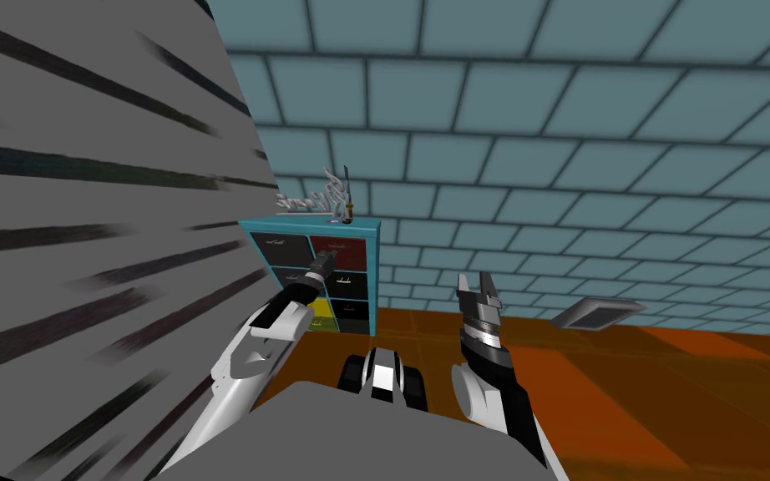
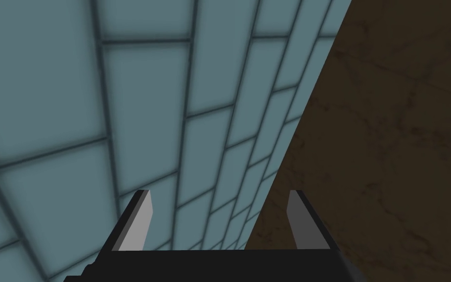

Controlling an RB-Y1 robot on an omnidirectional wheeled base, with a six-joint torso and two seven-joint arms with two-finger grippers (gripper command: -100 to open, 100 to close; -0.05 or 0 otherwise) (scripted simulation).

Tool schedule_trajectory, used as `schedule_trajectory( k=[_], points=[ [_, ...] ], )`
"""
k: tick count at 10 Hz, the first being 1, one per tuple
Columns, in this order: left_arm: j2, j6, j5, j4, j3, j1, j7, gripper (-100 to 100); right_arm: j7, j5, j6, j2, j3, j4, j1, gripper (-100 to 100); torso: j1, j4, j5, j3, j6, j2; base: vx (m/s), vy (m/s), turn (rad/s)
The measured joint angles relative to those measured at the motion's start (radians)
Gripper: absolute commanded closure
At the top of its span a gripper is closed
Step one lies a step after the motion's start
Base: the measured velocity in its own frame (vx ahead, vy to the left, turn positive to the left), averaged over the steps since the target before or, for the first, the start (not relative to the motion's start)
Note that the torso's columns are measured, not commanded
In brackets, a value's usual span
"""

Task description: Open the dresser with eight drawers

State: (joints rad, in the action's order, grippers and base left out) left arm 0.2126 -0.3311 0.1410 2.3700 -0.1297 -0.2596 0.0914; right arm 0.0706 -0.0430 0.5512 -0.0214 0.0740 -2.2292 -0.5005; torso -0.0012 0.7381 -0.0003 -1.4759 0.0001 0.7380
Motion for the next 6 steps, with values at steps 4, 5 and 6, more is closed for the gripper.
schedule_trajectory(
  k=[4,5,6],
  points=[
    [0.008,-0.065,0.007,0.064,-0.006,-0.024,0.007,-100,0.0,0.0,0.0,0.0,0.0,0.0,0.0,0,0.001,0.0,0.0,0.0,0.0,0.0,0.034,-0.022,0.008],
    [0.01,-0.082,0.009,0.082,-0.008,-0.029,0.009,-100,0.0,0.0,0.0,0.0,0.0,0.0,0.0,0,0.002,0.0,0.001,0.0,0.0,0.0,0.033,-0.018,0.006],
    [0.013,-0.098,0.011,0.095,-0.01,-0.036,0.01,-100,0.0,0.0,0.0,0.0,0.0,0.0,0.0,0,0.001,0.0,0.0,0.0,0.0,0.0,0.035,-0.019,0.01]
  ],
)
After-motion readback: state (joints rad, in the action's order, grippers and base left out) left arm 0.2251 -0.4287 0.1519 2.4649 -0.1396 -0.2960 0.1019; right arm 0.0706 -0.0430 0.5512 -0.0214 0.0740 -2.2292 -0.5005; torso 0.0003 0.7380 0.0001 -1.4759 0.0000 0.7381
